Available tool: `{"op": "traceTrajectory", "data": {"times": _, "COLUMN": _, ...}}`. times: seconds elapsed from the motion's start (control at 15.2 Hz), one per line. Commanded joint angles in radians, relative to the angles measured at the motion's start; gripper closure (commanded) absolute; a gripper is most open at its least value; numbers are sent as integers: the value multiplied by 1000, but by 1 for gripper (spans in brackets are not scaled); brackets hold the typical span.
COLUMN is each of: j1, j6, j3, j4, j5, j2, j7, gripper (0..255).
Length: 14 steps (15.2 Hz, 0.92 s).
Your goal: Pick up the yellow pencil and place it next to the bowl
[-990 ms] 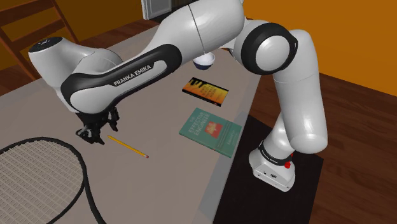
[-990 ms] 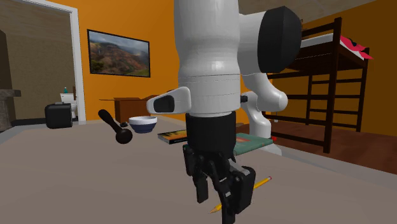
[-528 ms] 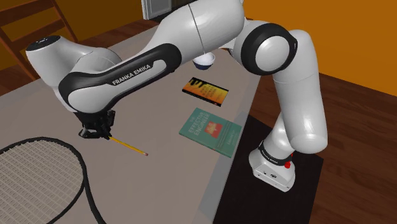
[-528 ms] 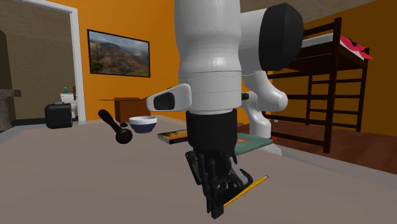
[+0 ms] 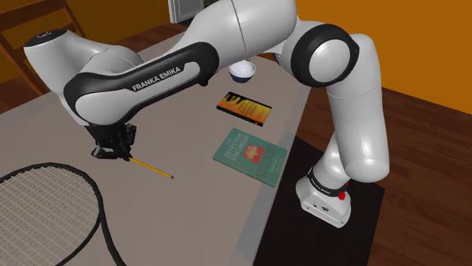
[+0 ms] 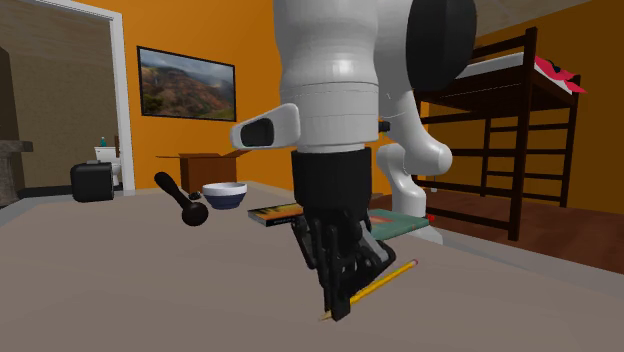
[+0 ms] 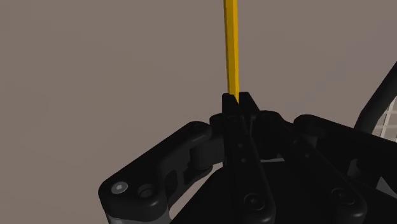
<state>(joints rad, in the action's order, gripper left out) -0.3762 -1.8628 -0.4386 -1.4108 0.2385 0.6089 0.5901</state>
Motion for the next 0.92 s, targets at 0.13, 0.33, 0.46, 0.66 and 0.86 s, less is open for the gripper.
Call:
{"op": "traceTrajectory", "data": {"times": 0.13, "j1": -2, "j6": 47, "j3": -4, "j4": 35, "j5": -7, "j2": -13, "j7": -4, "gripper": 255}}
{"op": "traceTrajectory", "data": {"times": 0.33, "j1": -4, "j6": 82, "j3": -7, "j4": 62, "j5": -11, "j2": -22, "j7": -7, "gripper": 255}}
{"op": "traceTrajectory", "data": {"times": 0.46, "j1": -6, "j6": 106, "j3": -8, "j4": 82, "j5": -14, "j2": -27, "j7": -9, "gripper": 255}}
{"op": "traceTrajectory", "data": {"times": 0.66, "j1": -9, "j6": 143, "j3": -10, "j4": 115, "j5": -17, "j2": -32, "j7": -12, "gripper": 255}}
{"op": "traceTrajectory", "data": {"times": 0.86, "j1": -13, "j6": 182, "j3": -12, "j4": 152, "j5": -19, "j2": -35, "j7": -14, "gripper": 255}}
